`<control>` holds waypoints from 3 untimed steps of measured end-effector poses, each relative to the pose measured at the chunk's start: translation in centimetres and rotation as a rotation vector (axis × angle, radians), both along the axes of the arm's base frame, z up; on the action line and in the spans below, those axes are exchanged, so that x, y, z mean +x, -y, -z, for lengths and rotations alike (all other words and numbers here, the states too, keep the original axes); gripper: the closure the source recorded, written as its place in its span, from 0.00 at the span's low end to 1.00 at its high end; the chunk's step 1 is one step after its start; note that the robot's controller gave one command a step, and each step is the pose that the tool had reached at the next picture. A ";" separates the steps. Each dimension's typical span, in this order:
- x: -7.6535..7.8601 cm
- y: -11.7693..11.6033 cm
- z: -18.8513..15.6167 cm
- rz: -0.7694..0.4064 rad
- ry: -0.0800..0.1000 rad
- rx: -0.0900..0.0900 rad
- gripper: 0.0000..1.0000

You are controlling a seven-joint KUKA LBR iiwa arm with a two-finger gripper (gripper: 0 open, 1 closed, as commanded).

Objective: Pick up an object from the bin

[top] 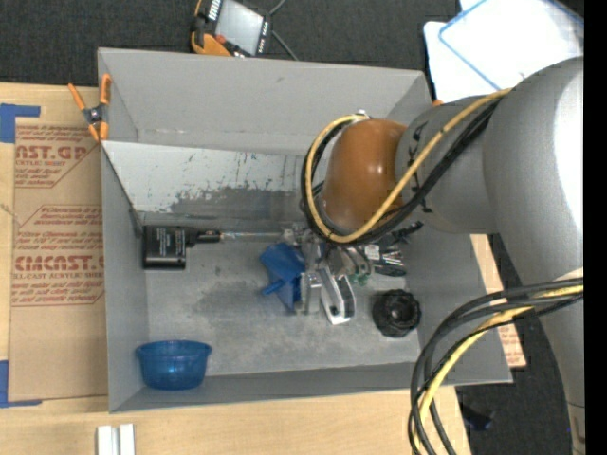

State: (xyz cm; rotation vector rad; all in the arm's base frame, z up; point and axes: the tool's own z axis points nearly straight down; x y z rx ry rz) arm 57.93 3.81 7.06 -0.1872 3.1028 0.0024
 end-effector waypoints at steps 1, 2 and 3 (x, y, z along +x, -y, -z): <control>0.2 -0.8 -0.2 -0.007 -0.013 0.000 1.00; 0.2 -0.8 -0.2 -0.007 -0.013 0.000 1.00; -0.2 -0.7 -3.6 -0.007 -0.025 -0.001 1.00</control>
Offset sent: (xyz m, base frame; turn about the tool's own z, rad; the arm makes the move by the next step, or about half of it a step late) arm 0.0000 0.0000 0.0000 0.0000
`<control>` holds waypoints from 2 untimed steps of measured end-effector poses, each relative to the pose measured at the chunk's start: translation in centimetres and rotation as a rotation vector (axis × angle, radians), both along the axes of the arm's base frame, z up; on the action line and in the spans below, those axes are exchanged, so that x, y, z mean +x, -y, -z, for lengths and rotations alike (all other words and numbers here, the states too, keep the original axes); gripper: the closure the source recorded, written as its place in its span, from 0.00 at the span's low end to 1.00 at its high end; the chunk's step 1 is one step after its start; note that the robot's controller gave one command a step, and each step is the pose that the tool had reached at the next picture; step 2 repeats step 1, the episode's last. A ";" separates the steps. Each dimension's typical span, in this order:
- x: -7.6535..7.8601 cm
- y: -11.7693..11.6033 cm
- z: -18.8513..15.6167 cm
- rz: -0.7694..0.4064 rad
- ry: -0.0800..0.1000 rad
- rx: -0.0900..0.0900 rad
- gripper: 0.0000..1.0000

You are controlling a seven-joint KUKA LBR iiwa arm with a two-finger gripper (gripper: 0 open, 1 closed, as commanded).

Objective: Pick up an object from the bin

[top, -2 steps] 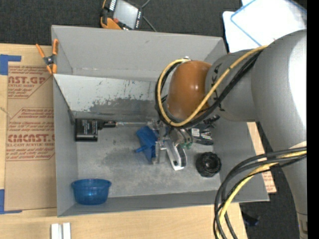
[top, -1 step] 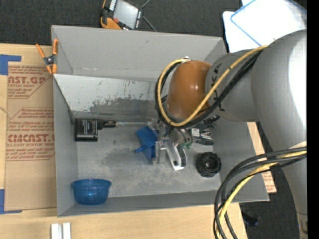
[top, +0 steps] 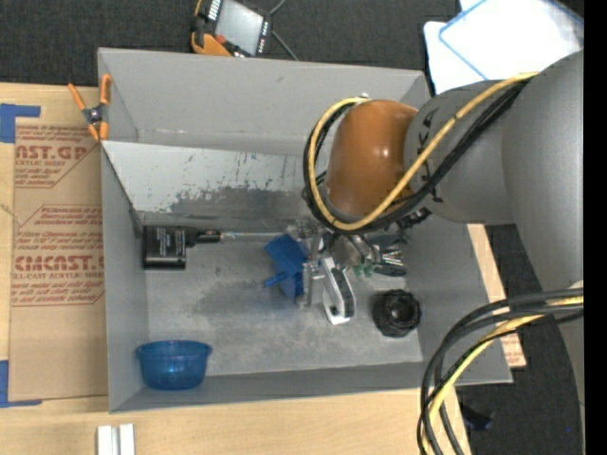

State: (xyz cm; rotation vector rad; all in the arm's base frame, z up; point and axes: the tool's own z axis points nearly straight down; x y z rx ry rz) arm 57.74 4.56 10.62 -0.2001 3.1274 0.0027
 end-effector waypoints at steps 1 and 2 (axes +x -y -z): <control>0.2 0.0 -4.4 0.000 0.006 0.000 1.00; 0.2 0.0 -4.4 0.000 0.006 0.000 1.00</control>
Offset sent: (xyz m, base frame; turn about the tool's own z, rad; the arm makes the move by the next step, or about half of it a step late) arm 0.0016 0.0000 0.0795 -0.0001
